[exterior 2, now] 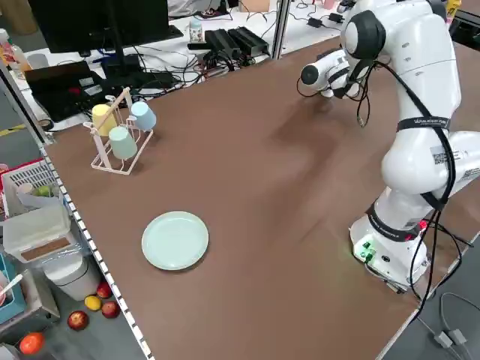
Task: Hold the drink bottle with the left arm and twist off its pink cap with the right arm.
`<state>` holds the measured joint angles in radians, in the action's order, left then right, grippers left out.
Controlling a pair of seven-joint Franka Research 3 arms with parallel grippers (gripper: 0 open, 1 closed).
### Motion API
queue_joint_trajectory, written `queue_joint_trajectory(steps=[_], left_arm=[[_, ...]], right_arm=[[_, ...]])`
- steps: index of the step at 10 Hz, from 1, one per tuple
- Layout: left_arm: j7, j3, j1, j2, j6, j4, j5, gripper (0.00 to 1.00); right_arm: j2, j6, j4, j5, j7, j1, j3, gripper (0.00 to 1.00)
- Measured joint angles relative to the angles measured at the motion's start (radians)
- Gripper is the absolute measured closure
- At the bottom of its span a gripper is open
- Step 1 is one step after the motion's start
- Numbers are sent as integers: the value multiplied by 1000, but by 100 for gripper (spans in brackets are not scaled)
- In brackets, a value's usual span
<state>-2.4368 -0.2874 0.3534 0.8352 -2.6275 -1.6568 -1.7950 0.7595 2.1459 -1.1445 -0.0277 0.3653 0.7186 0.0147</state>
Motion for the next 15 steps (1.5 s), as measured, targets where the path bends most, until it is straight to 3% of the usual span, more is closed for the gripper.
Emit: queue_joint_trajectory(steps=[9,15], left_arm=[[5,0,-1,3,0,7,-3,40],[10,1,-4,3,0,6,-4,40]], right_arm=[[-1,15,-2,7,-298,-16,3,57],[-1,56,-15,7,-320,-12,5,57]])
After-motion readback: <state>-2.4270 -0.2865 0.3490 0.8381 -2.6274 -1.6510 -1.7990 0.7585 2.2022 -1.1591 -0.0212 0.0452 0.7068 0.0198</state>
